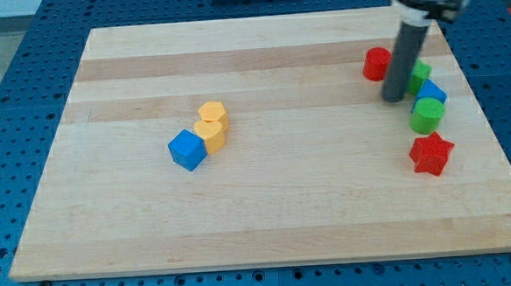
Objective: Move the yellow blocks to the right side of the blue cube
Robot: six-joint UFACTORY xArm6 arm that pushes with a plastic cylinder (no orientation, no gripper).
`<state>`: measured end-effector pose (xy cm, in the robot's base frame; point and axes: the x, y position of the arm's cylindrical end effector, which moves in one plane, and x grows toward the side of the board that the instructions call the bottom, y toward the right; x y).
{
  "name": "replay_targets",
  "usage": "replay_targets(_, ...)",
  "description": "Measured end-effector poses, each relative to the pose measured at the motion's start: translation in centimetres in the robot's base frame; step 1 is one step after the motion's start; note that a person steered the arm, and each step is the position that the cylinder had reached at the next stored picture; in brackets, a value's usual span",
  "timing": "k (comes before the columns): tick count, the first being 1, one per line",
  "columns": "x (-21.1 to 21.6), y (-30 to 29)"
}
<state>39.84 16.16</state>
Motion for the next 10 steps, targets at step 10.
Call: replay_targets(10,9.0,-14.9)
